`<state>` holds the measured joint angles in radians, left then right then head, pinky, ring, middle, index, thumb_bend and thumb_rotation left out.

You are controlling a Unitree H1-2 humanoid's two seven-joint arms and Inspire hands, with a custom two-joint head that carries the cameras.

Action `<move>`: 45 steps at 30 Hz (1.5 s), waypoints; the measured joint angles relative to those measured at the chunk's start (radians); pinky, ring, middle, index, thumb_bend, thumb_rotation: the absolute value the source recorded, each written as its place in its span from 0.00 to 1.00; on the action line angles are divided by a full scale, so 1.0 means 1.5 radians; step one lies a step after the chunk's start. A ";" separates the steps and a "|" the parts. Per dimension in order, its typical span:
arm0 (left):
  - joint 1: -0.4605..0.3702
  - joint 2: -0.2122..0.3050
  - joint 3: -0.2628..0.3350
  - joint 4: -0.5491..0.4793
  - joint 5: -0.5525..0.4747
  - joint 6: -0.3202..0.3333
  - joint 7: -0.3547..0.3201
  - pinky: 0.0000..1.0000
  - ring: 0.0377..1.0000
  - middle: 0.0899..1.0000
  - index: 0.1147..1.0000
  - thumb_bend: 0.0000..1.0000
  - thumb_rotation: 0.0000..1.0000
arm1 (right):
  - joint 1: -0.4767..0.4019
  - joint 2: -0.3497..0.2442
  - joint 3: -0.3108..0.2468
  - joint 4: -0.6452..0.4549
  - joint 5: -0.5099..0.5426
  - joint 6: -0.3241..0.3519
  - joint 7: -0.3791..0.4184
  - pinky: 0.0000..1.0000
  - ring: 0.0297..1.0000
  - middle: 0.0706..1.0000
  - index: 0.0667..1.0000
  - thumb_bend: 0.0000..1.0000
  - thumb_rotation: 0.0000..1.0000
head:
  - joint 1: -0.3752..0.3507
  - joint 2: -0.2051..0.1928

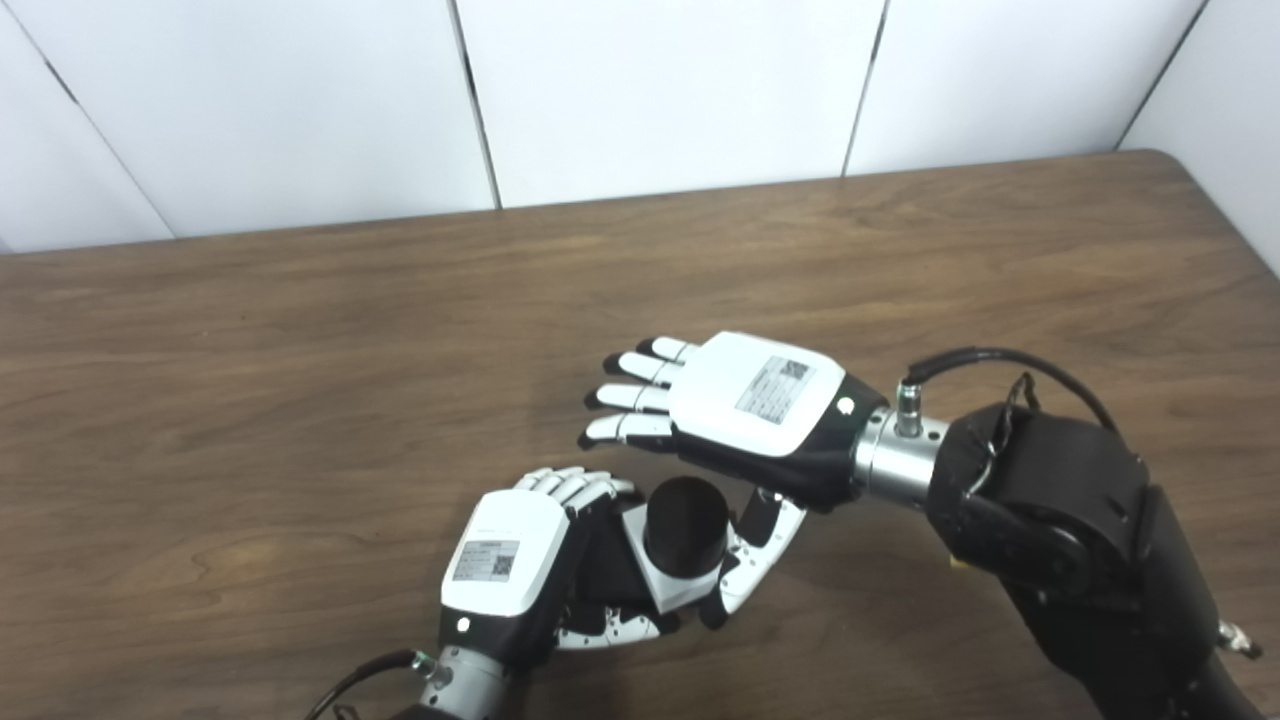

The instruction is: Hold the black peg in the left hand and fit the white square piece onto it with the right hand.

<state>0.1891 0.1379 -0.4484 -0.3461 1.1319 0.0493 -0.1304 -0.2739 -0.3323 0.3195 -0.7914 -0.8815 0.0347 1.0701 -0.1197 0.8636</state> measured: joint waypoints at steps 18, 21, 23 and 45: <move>-0.038 0.003 0.047 -0.098 0.057 0.042 -0.323 0.96 0.99 0.99 1.00 1.00 0.51 | 0.001 0.010 -0.008 0.003 0.000 0.002 0.000 1.00 1.00 0.91 0.86 1.00 0.56 | 0.004 -0.006; -0.036 0.000 0.089 -0.102 -0.013 0.044 -0.313 0.89 0.94 0.95 1.00 1.00 0.51 | 0.001 0.013 -0.015 0.005 0.006 0.007 -0.001 1.00 1.00 0.91 0.86 1.00 0.55 | 0.007 -0.007; -0.023 -0.008 0.126 -0.100 -0.065 0.045 -0.264 0.81 0.89 0.91 1.00 1.00 0.58 | 0.002 0.014 -0.027 0.011 0.018 0.013 -0.007 1.00 1.00 0.91 0.87 1.00 0.56 | 0.009 -0.009; 0.018 -0.019 0.265 0.037 -0.513 -0.161 0.138 0.97 0.99 1.00 0.99 0.77 0.98 | 0.255 0.085 -0.289 0.145 0.389 0.185 -0.326 1.00 1.00 1.00 0.99 0.64 1.00 | -0.007 -0.020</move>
<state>0.2167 0.1089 -0.0512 -0.2907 0.3621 -0.1924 0.0763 0.1079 -0.2054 -0.1136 -0.5732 -0.2973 0.3118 0.5812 -0.1304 0.8330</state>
